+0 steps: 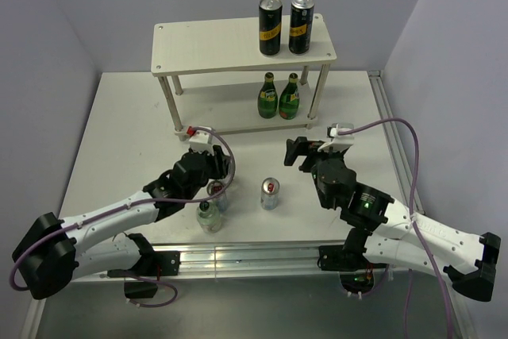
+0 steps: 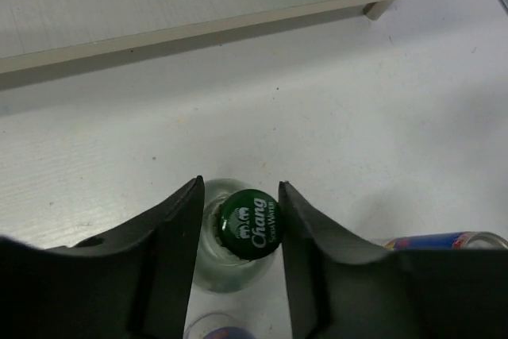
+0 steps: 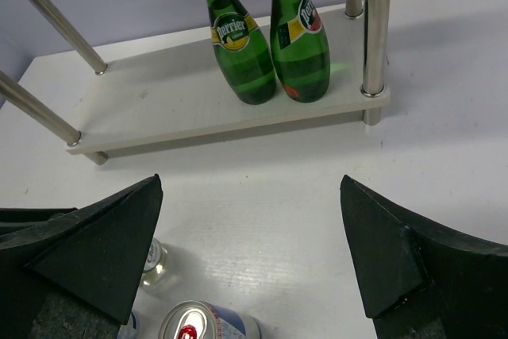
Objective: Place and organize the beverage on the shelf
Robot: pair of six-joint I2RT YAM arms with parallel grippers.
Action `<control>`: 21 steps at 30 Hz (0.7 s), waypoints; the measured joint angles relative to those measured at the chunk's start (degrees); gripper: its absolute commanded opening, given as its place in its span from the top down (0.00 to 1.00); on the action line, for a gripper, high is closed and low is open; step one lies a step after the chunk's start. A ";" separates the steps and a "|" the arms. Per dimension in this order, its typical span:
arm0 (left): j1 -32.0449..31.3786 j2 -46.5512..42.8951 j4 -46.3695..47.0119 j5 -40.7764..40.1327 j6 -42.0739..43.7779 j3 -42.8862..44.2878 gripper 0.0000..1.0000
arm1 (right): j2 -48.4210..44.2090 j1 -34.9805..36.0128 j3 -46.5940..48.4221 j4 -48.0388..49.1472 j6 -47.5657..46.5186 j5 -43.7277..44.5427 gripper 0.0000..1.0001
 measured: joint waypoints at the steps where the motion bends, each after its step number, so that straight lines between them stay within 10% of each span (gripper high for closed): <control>1: -0.07 0.33 0.39 -0.20 -0.02 0.02 0.67 | -0.02 0.00 -0.09 -0.04 0.00 0.02 0.00; 4: 0.17 1.31 1.75 -2.27 0.52 0.72 1.00 | -0.24 0.00 -0.72 -0.07 0.02 0.04 0.00; 21: -0.90 4.11 -5.35 -9.94 1.55 5.77 1.00 | -3.15 0.00 -2.62 -0.35 -0.02 0.94 0.00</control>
